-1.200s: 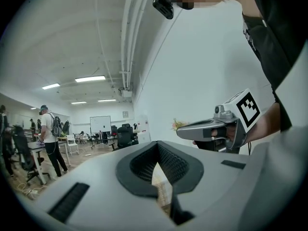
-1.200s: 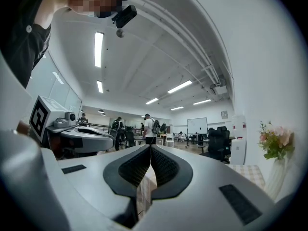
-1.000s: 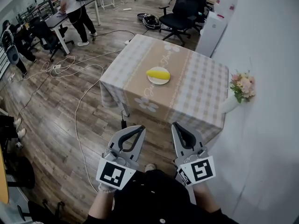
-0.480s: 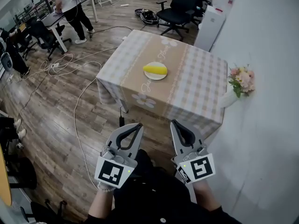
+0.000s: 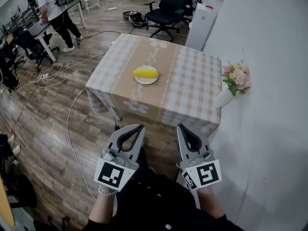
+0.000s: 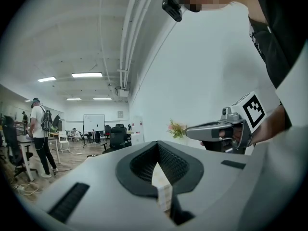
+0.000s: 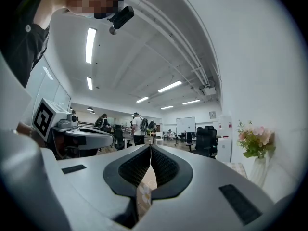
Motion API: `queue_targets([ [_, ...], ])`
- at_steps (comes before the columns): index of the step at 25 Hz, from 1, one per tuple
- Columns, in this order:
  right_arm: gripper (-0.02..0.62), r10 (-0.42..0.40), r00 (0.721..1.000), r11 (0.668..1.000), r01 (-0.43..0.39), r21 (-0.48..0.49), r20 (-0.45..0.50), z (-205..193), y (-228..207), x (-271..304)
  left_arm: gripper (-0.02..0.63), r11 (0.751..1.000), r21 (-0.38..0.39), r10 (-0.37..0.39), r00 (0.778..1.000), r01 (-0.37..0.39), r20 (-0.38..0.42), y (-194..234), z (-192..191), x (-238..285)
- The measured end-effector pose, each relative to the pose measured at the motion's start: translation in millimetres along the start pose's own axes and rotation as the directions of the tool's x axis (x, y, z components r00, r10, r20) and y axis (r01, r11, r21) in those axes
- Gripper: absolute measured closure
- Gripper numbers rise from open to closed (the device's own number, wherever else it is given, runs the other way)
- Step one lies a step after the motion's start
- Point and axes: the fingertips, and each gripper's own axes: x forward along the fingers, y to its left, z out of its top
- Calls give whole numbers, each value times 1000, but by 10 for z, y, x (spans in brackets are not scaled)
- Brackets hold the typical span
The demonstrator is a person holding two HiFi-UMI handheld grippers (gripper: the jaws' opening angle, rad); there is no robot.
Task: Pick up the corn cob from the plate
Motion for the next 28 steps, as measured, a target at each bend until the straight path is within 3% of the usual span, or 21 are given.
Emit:
queue_targets([
  [12, 554, -14, 999, 1000, 14, 11, -28, -117, -253, 316, 594, 999, -33, -3, 1000, 3, 8, 352, -10, 371],
  [21, 554, -41, 998, 998, 43, 56, -38, -77, -557, 832, 594, 998, -44, -36, 999, 36, 6, 803, 35, 826],
  [28, 554, -67, 997, 997, 68, 37, -29, 2, -818, 1221, 594, 998, -43, -51, 999, 52, 14, 1140, 75, 1207],
])
